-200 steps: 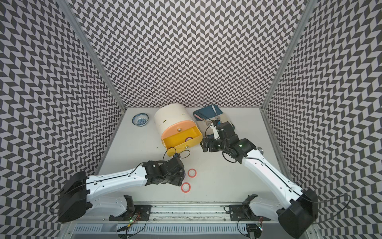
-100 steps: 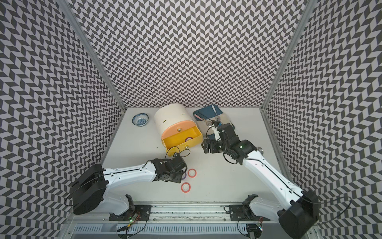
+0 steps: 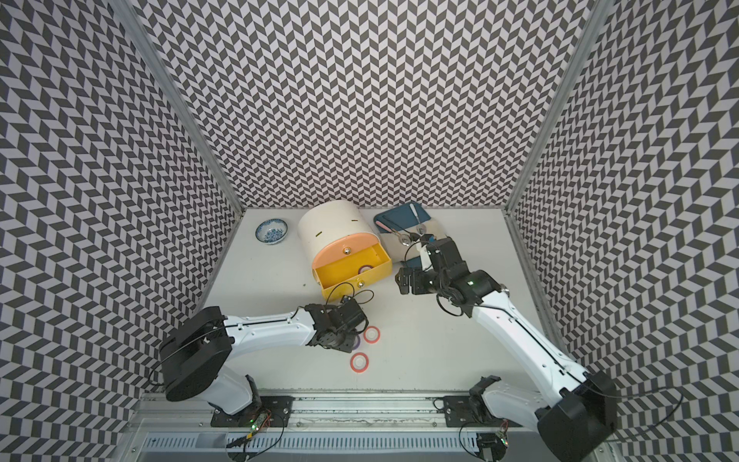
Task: Place the transparent tape into the drawer according to color
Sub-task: Pick up the tape at the center of the board.
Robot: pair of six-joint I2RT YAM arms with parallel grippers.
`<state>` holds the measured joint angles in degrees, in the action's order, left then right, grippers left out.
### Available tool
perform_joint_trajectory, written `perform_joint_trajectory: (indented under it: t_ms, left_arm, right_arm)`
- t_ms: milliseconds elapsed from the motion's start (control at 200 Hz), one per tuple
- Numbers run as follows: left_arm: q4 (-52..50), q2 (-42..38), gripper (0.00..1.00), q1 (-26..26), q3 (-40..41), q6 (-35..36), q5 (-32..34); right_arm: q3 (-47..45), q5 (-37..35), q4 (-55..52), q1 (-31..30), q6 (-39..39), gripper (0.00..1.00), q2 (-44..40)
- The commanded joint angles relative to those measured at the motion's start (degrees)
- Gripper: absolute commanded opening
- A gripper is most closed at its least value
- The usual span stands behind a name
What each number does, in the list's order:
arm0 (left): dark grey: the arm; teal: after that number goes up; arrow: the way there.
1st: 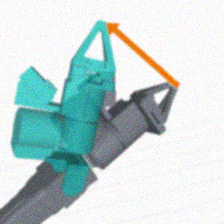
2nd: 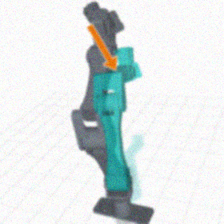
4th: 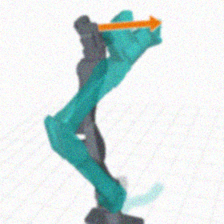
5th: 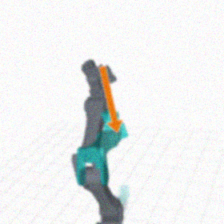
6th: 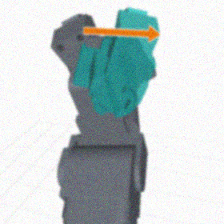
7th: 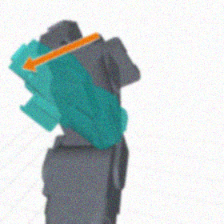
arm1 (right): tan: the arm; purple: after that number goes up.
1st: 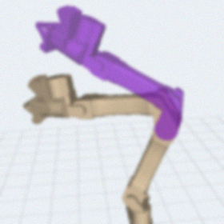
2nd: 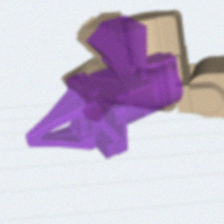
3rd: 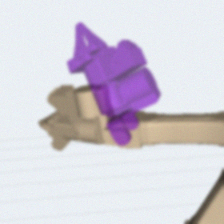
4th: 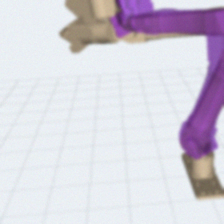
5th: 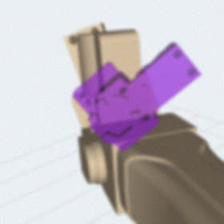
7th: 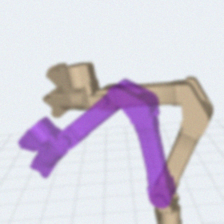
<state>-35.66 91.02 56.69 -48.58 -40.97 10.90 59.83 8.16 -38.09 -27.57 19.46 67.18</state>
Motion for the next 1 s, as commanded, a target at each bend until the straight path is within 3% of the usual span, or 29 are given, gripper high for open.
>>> perform_joint_trajectory:
  t_ms: [0, 446, 651, 766, 991]
  left_arm:
    - [-1.52, 1.85, 0.52, -0.43, -1.08, 1.7, -1.3]
    - [-4.16, 6.71, 0.34, -0.35, 0.68, 8.49, -9.35]
    - [-3.97, 8.18, 0.16, -0.22, 0.91, 9.7, -10.08]
    - [-4.48, 8.74, 0.0, -0.12, 1.2, 10.12, -10.1]
    - [-6.86, 6.25, 0.0, -0.25, 0.04, 9.35, -7.28]
  right_arm:
    - [-0.46, 0.95, 2.2, 0.57, -0.91, 1.0, -1.35]
    - [0.15, 1.92, 1.76, 1.64, -1.56, 1.0, -1.71]
    - [0.37, 1.65, 1.17, 1.91, -1.79, 1.0, -2.08]
    - [0.28, 1.93, 1.25, 1.99, -1.73, 1.0, -1.96]
    - [0.37, 2.03, 1.44, 2.0, -1.62, 1.0, -1.9]
